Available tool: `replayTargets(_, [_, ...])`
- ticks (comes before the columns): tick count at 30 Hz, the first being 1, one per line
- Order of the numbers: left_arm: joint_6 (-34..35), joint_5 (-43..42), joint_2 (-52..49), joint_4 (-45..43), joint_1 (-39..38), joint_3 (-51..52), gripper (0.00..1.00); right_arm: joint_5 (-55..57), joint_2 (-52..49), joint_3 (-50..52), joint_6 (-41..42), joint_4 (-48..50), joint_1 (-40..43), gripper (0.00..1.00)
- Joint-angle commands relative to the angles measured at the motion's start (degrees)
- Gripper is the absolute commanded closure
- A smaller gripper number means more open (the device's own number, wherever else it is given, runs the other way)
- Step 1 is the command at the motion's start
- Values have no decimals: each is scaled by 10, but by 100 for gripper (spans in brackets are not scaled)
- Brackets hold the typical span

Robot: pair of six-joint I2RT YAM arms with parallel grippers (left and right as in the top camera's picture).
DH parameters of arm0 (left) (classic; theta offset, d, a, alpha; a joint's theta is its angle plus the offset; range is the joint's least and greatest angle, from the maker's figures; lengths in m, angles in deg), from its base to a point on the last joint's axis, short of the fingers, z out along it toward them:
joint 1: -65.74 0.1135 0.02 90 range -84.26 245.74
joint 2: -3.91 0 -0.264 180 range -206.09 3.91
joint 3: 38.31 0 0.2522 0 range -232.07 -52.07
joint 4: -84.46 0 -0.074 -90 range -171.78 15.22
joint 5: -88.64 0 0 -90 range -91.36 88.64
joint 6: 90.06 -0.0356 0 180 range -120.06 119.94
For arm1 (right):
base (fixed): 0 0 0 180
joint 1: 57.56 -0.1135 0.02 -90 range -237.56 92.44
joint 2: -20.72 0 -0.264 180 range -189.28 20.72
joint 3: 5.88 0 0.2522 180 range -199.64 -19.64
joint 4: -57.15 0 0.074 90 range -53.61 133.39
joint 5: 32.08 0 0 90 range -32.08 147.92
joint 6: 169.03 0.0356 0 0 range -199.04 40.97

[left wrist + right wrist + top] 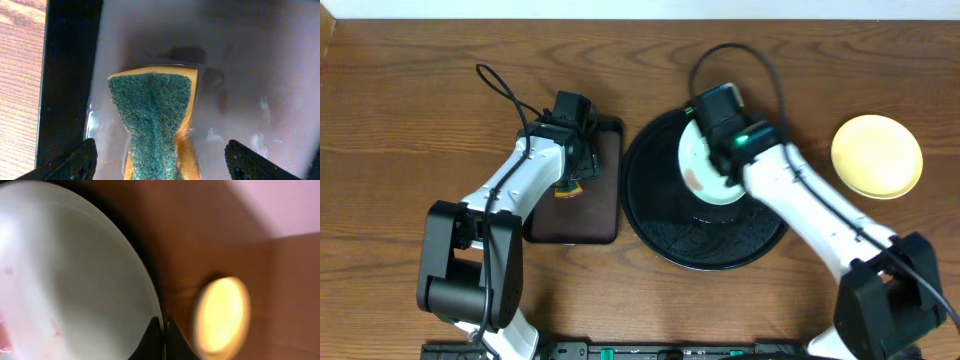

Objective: Clean dirty plates on tray and stack at the side

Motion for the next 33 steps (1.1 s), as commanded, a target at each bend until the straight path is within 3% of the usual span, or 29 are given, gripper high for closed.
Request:
replayTargets(1, [-3,3,-9,1,-1,3,17,218,15,-17,-27,19,-57,99])
replayTargets(6, [-3,3,-9,-30,0,3,17,213,15,-17,-45,33,-100,99])
replayTargets(13, [-3,3,-9,-33,0,3,17,179,21,-17,-28,29,-91,99])
replayTargets(20, [-3,3,19,1,0,-4,16,-106,67,-17,71,-24,-3,99])
replayTargets(26, [-3,3,66,12,0,-5,17,-403,91,-16,77,-55,116,99])
replayTargets(33, [19,3,30,12,0,4,17,-457,67,35,76,-46,168,99])
